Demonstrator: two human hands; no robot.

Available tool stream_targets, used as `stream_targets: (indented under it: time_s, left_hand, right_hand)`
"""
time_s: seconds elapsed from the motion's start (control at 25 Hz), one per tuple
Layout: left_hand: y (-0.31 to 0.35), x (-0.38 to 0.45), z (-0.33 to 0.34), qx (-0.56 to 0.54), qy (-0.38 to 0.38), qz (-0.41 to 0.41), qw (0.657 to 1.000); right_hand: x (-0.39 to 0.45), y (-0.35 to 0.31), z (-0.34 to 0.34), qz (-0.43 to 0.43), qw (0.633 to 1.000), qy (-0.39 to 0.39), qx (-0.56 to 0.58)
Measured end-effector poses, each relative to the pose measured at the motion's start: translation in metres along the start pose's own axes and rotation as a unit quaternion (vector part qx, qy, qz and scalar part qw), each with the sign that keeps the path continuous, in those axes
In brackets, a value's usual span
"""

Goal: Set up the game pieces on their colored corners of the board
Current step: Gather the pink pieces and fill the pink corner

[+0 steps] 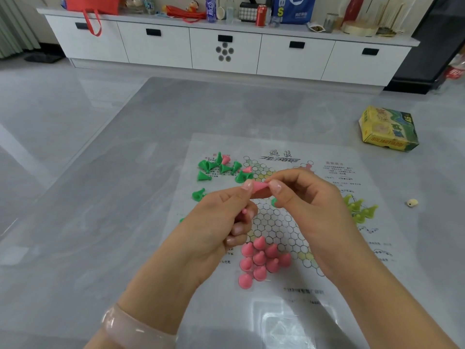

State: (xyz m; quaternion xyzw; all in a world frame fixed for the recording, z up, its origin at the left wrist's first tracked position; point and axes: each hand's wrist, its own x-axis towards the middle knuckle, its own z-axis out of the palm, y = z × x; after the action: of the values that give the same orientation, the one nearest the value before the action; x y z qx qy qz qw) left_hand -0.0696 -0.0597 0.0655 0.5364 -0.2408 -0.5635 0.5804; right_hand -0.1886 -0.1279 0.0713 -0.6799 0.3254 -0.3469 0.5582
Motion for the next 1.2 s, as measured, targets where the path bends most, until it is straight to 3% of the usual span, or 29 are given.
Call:
stream_targets:
  time_s: [0.24, 0.36, 0.48, 0.6, 0.84, 1.2]
  left_hand:
    - [0.001, -0.001, -0.001, -0.011, 0.001, -0.015, 1.0]
    - [0.001, 0.001, 0.0, -0.044, 0.039, -0.027, 0.998]
    - [0.003, 0.005, -0.006, -0.142, 0.097, -0.042, 0.984]
    - [0.007, 0.005, -0.015, -0.242, 0.115, -0.042, 0.963]
    - [0.007, 0.002, -0.023, -0.266, 0.128, -0.034, 0.955]
    - [0.01, -0.001, -0.025, -0.271, 0.13, -0.034, 0.953]
  right_hand:
    - [0.003, 0.006, 0.001, 0.05, 0.998, -0.002, 0.043]
    - [0.006, 0.005, -0.004, 0.071, 0.996, 0.015, 0.051]
    - [0.01, 0.005, -0.011, 0.113, 0.989, -0.008, -0.099]
    - [0.007, 0.006, -0.002, 0.127, 0.953, -0.072, -0.265]
    - [0.005, 0.009, 0.009, 0.233, 0.947, -0.13, -0.179]
    - [0.002, 0.008, 0.01, 0.243, 0.947, -0.152, -0.145]
